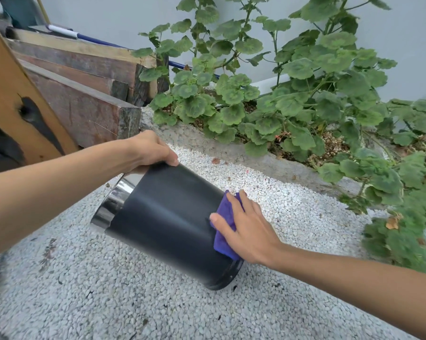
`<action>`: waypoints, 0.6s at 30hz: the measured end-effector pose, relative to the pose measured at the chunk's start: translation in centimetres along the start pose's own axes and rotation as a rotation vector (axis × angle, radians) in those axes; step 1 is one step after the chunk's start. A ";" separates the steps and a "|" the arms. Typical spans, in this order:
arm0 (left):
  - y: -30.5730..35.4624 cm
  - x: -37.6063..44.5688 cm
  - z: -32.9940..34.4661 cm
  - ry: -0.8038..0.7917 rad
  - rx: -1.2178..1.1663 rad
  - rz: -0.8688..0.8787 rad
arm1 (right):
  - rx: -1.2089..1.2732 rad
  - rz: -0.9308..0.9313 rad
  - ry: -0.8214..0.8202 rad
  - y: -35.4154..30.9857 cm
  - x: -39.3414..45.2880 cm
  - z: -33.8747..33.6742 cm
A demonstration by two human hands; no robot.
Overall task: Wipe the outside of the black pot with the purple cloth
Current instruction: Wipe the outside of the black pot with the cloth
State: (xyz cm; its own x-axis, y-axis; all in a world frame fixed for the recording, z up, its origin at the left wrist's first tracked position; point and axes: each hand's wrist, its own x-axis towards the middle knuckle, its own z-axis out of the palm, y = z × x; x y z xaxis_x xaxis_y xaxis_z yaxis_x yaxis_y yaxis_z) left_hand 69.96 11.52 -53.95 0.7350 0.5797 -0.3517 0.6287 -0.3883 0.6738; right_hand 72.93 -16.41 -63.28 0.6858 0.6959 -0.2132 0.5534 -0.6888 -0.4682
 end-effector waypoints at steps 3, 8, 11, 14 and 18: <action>0.0 -0.3 0.3 -0.012 0.000 0.058 | -0.030 -0.077 -0.044 0.5 -1.6 1.1; 0.6 -0.8 1.0 -0.010 0.009 0.113 | -0.144 -0.168 -0.048 1.0 -3.9 2.5; 1.1 -1.0 1.3 -0.001 0.014 0.107 | -0.213 -0.167 -0.029 0.8 -5.1 3.1; 1.7 -1.1 1.6 -0.017 0.009 0.089 | -0.230 -0.129 -0.004 0.0 -6.4 4.6; 2.6 -1.5 2.0 -0.019 0.071 0.087 | -0.175 -0.040 0.049 -0.6 -6.4 5.3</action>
State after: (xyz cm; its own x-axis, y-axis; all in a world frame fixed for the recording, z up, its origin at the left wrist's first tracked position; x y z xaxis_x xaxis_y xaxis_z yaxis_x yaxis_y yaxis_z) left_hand 70.99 8.19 -53.02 0.7918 0.5283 -0.3064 0.5782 -0.4867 0.6549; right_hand 65.67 -19.37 -66.13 0.6814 0.7158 -0.1529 0.6517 -0.6884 -0.3185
